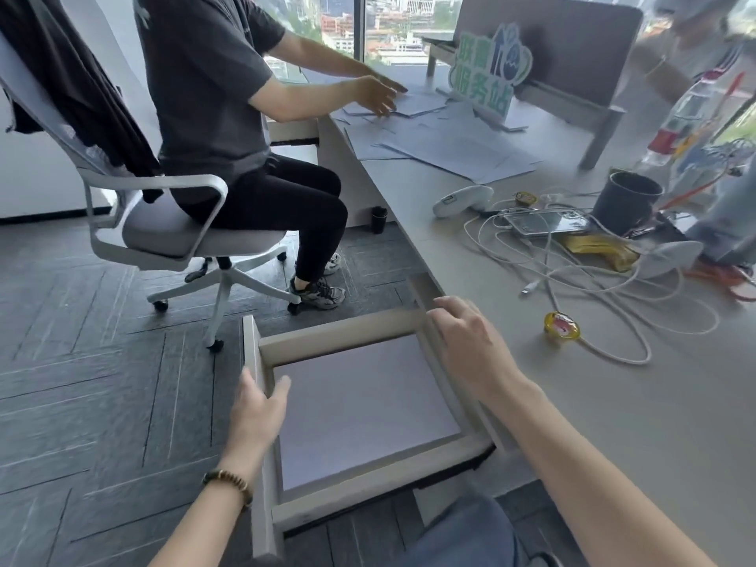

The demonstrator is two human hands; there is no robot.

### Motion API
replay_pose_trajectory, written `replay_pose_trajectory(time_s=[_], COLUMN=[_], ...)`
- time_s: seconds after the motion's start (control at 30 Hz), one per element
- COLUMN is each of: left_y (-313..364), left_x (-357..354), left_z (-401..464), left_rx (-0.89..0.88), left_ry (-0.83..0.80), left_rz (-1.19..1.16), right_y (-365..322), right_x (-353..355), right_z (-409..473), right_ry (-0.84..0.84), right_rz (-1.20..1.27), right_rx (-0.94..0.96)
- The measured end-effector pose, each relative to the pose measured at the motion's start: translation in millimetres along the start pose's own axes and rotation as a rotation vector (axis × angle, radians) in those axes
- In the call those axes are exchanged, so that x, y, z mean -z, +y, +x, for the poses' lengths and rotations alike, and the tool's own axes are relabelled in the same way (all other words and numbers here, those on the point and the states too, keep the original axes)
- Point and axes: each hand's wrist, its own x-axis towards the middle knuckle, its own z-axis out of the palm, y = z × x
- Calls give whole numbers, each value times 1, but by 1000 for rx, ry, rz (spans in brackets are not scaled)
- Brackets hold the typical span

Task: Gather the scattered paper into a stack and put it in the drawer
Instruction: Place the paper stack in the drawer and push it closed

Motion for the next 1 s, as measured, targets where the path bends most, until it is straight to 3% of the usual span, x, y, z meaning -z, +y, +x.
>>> replay_pose_trajectory(time_s=[0.07, 0.2, 0.27, 0.6, 1.0], left_y=[0, 1, 3, 34, 66], left_x=[-3, -5, -8, -50, -113], left_z=[0, 1, -3, -15, -14], left_rx=[17, 30, 45, 112, 150], left_ry=[2, -6, -19, -168, -376], left_rz=[12, 1, -27, -330, -488], right_y=[4, 16, 18, 27, 32], right_x=[2, 8, 5, 4, 9], right_z=[-8, -11, -11, -7, -6], right_ry=[9, 15, -35, 25, 24], right_rz=[-69, -146, -113, 41, 224], right_rx=[52, -83, -138, -139, -196])
